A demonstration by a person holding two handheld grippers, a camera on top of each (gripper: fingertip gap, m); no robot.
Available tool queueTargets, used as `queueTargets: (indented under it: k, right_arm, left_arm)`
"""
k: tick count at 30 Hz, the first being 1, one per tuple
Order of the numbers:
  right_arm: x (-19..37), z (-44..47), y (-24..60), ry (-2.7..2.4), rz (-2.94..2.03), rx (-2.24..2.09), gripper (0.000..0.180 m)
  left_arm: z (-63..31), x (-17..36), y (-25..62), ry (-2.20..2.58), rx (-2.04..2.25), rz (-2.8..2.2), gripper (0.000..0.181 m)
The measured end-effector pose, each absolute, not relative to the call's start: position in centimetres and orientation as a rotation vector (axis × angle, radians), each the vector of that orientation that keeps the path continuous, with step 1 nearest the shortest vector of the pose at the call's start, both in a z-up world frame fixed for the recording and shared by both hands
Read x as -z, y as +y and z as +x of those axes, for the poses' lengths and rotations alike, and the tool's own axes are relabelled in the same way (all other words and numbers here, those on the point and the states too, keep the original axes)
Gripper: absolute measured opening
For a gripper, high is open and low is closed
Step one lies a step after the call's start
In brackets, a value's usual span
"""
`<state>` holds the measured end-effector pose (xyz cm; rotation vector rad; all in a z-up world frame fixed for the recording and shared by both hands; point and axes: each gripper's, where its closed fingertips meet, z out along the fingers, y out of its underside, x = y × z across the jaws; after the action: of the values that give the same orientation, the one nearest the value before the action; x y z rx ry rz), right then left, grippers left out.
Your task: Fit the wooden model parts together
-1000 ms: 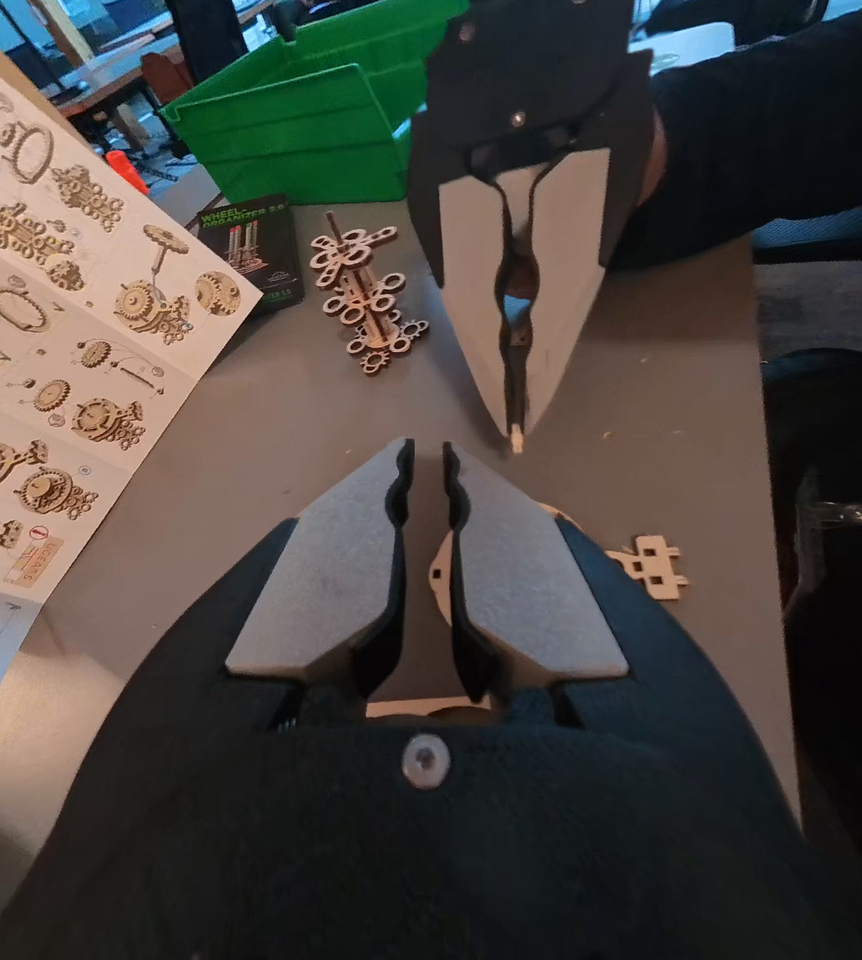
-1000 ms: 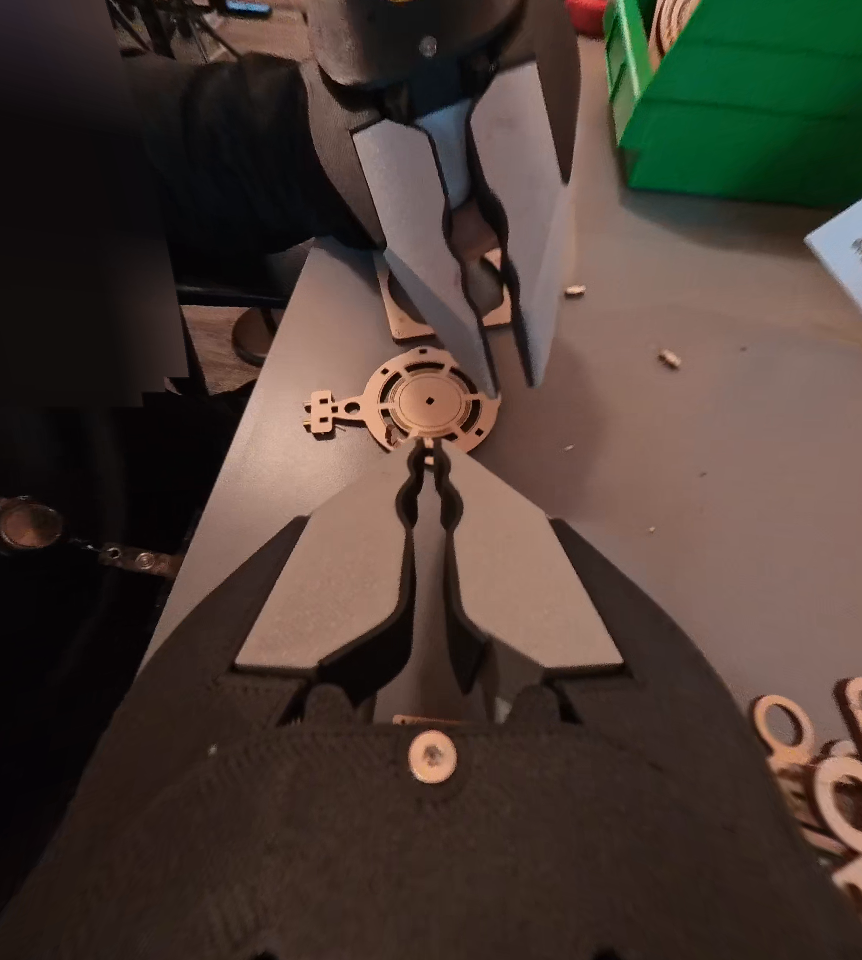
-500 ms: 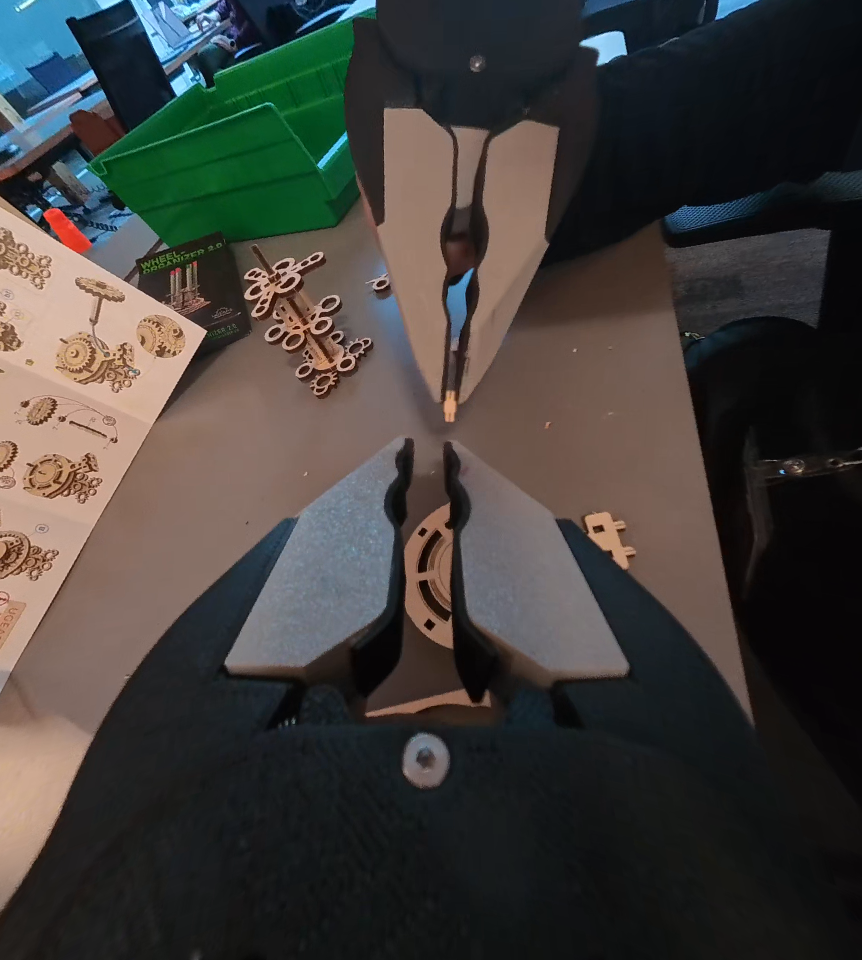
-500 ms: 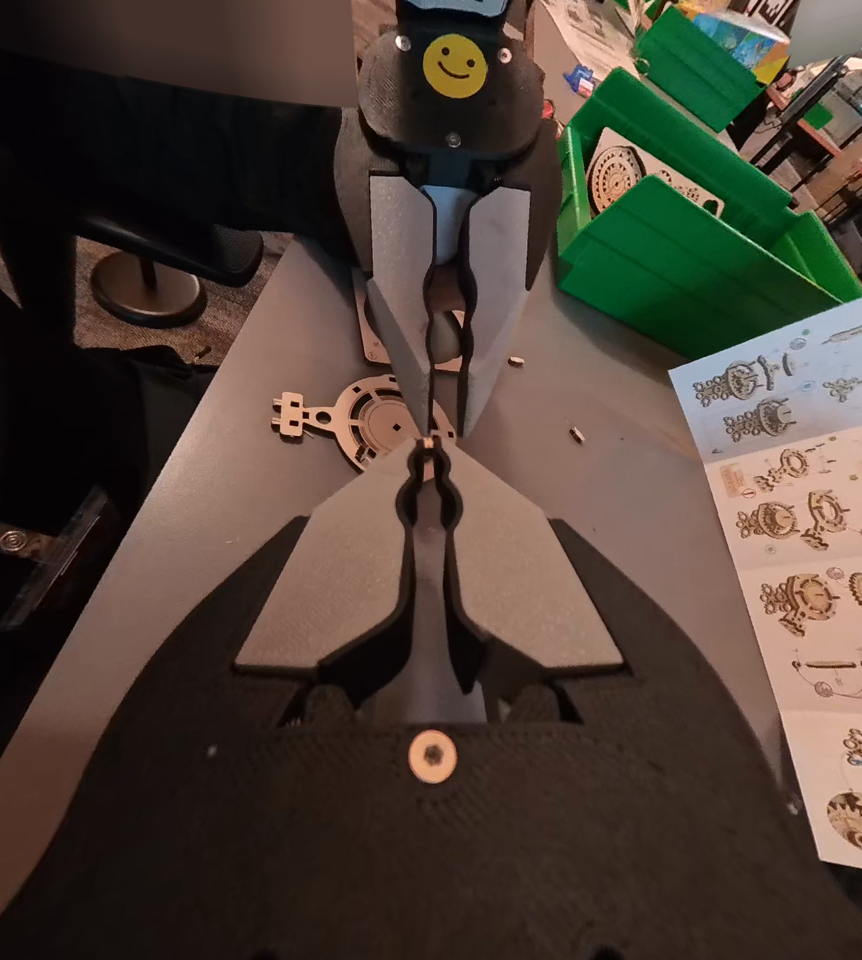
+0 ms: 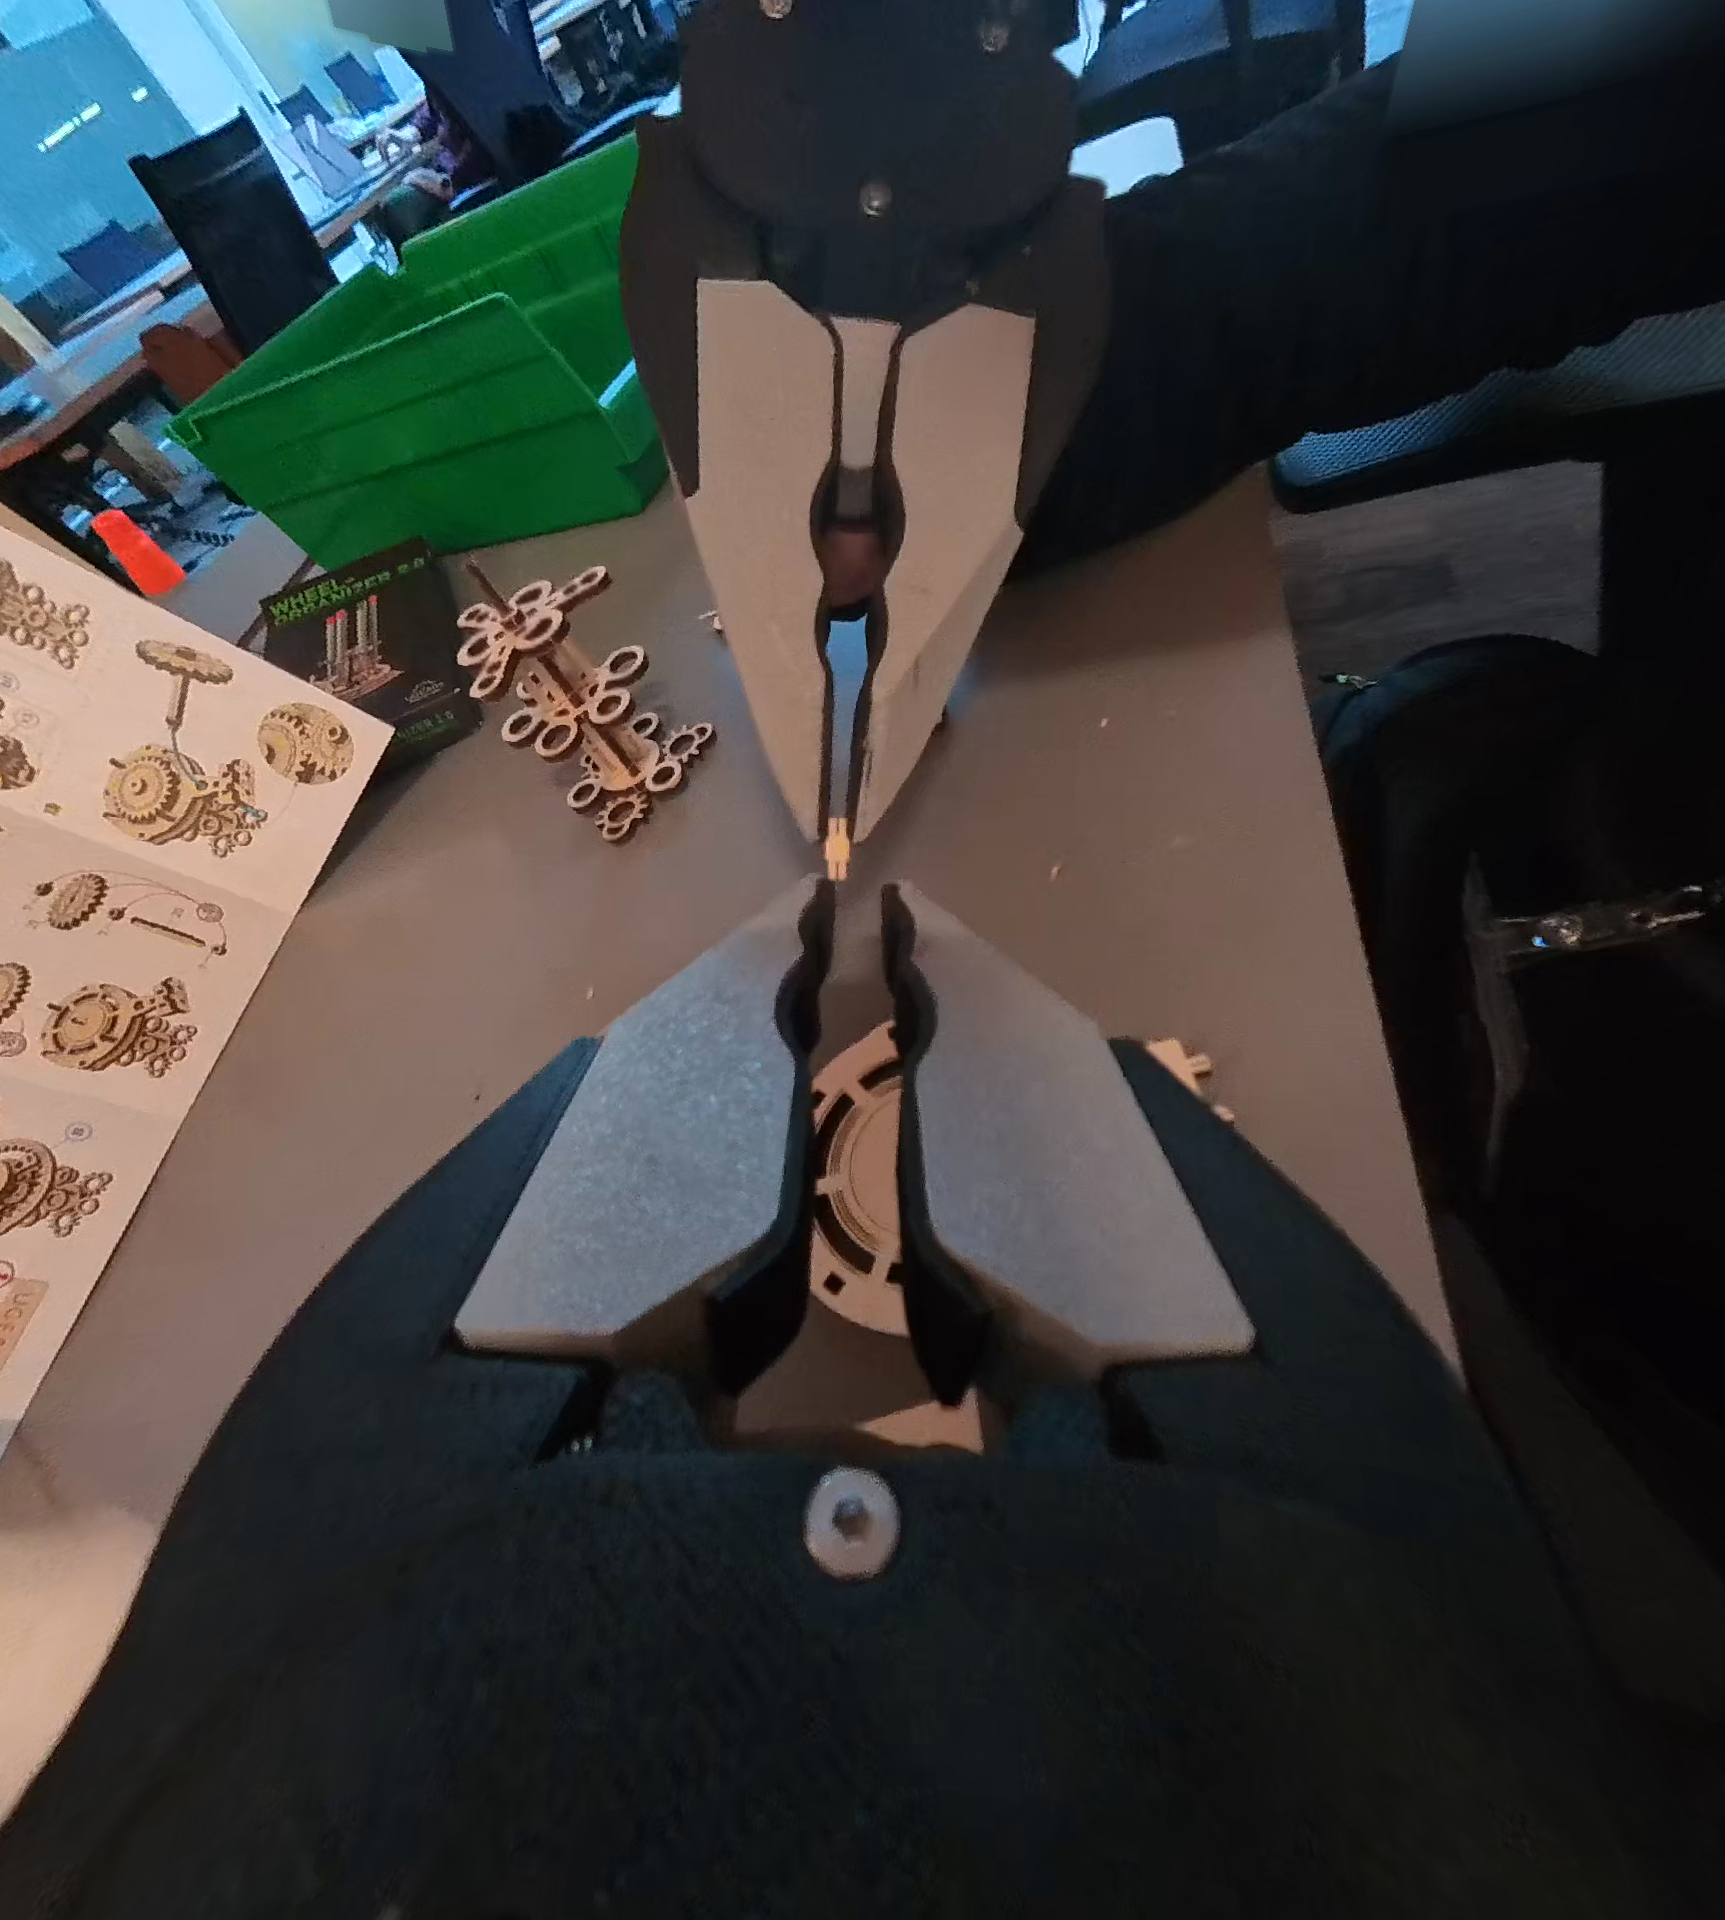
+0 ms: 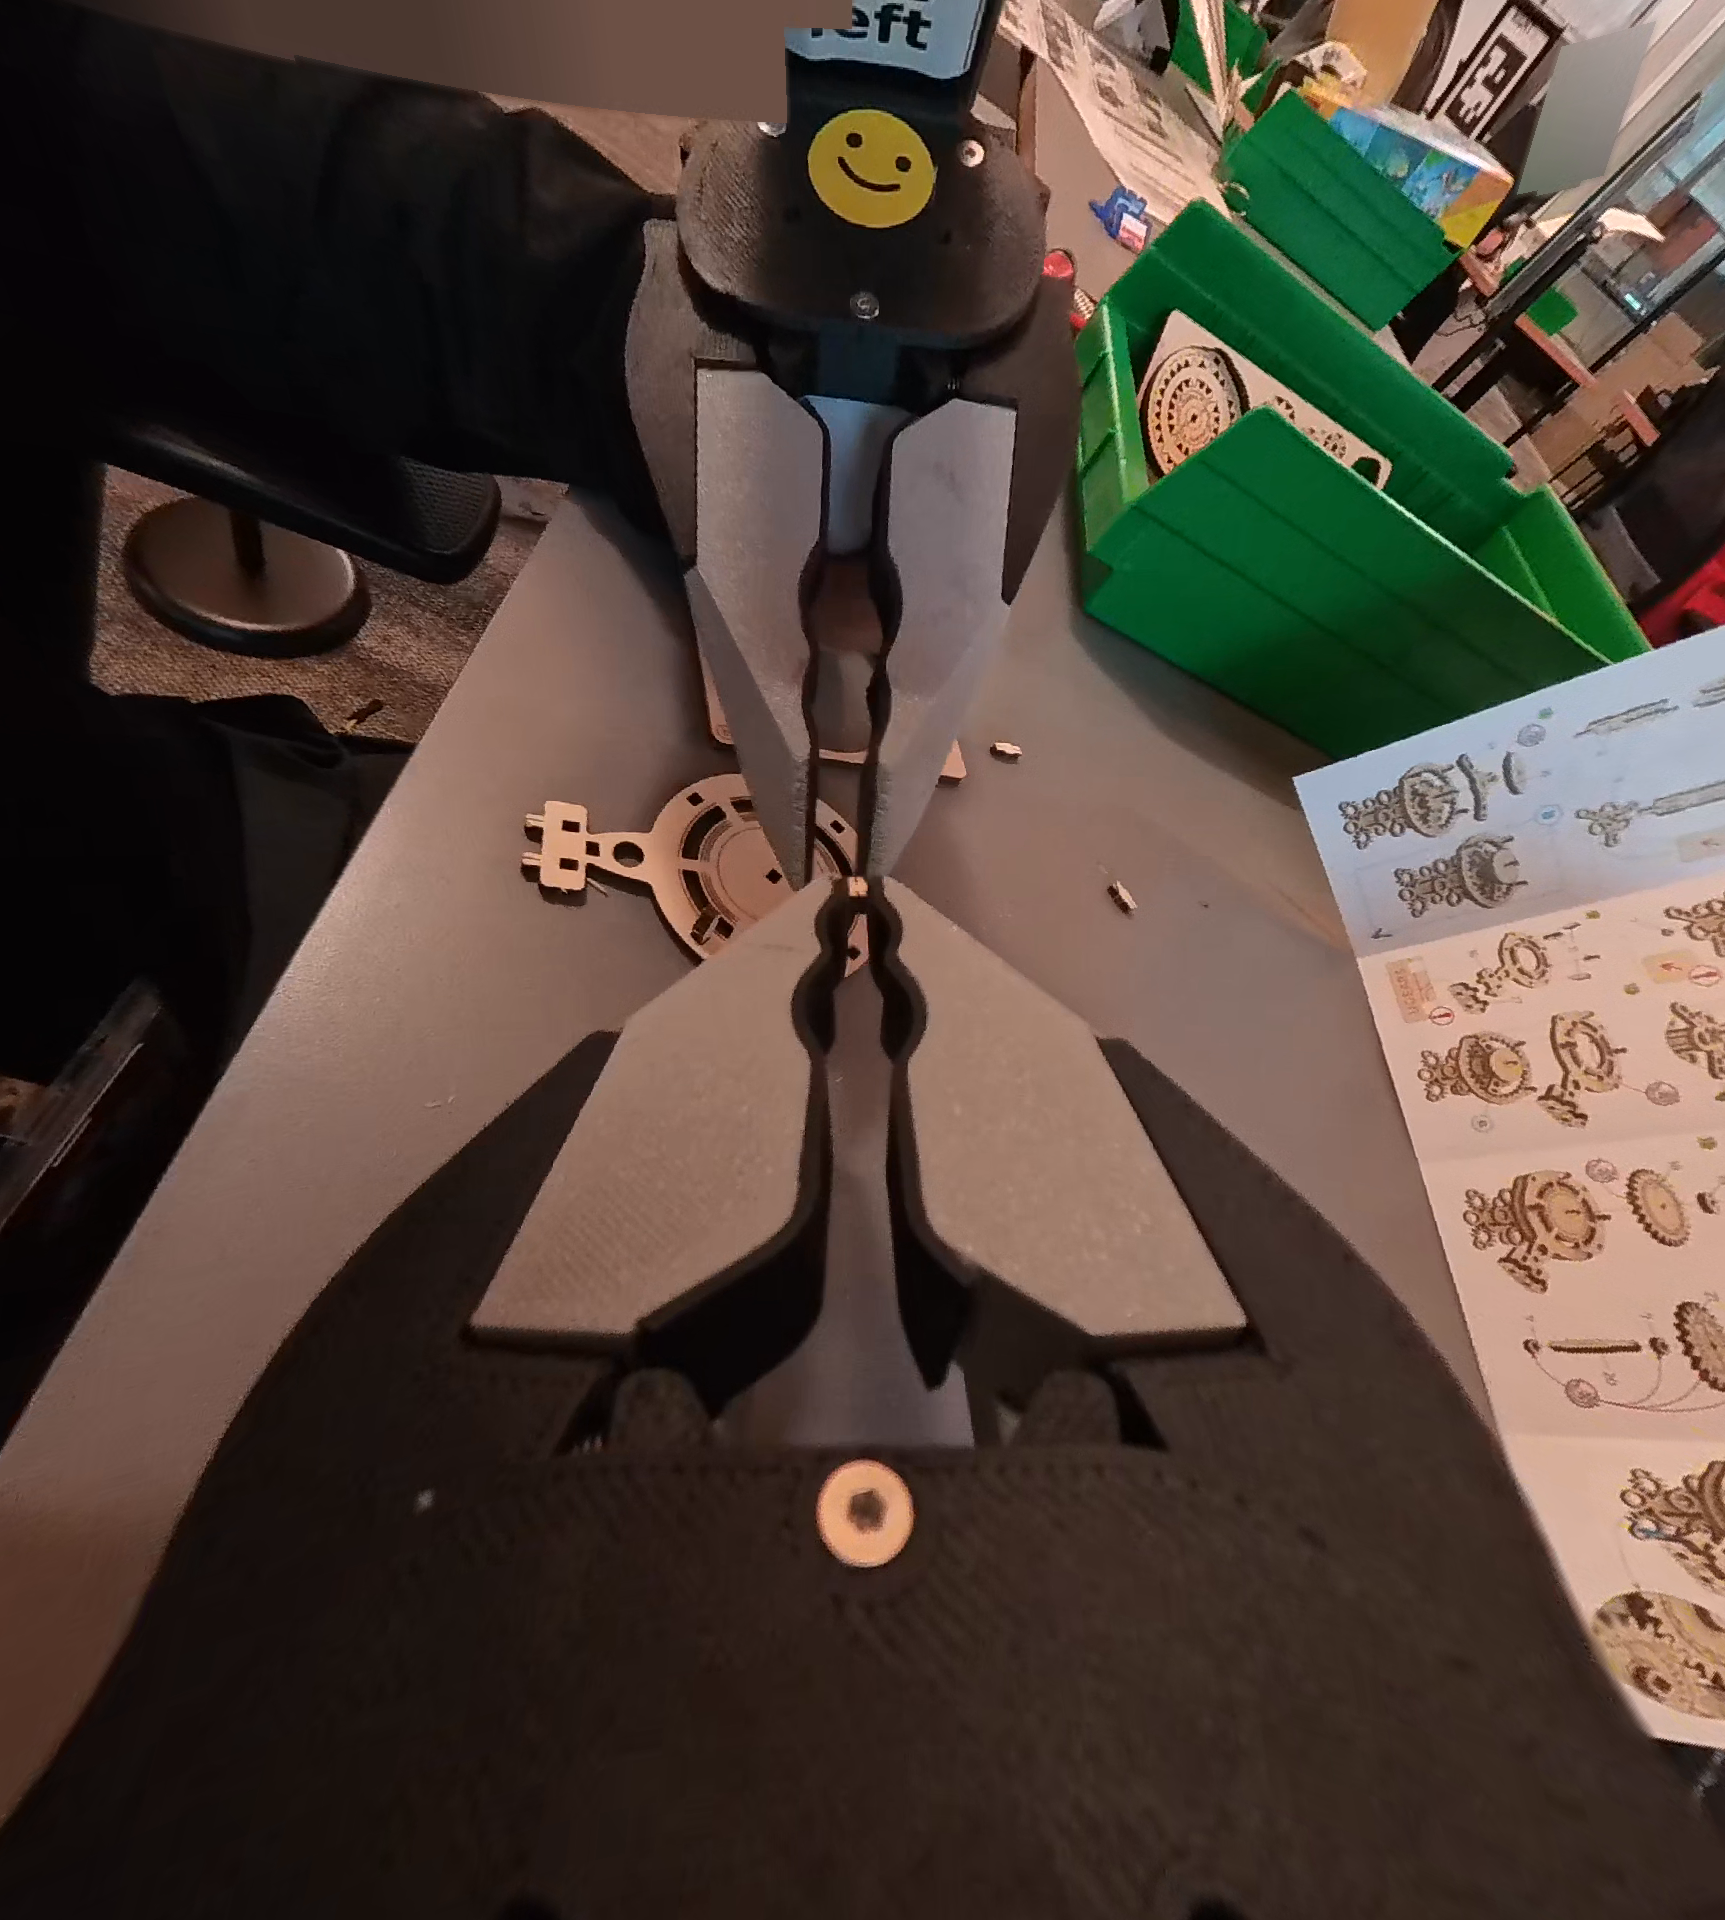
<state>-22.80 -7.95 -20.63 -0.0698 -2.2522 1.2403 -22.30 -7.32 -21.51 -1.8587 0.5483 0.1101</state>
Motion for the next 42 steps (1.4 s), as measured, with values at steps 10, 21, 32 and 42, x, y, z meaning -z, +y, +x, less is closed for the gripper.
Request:
queueTargets:
  k: [10,21,32,42]
  right_arm:
    - [20.1,-22.6,-8.0,-2.224,-0.046,-1.255,0.000]
    - [20.1,-23.8,-7.3,-2.263,-0.280,-1.331,0.004]
    - [19.4,-24.8,-6.7,-2.328,-0.712,-1.739,0.011]
    - [19.6,-25.1,-6.9,-2.338,-0.840,-1.853,0.000]
  left_arm:
    - [-22.4,20.9,-7.1,0.506,-0.100,-1.828,0.004]
    - [-23.2,20.2,-6.7,0.505,-0.316,-1.764,0.000]
    - [-24.7,19.6,-6.2,0.503,-0.622,-1.704,0.000]
    - [-25.0,19.8,-5.9,0.513,-0.690,-1.709,0.000]
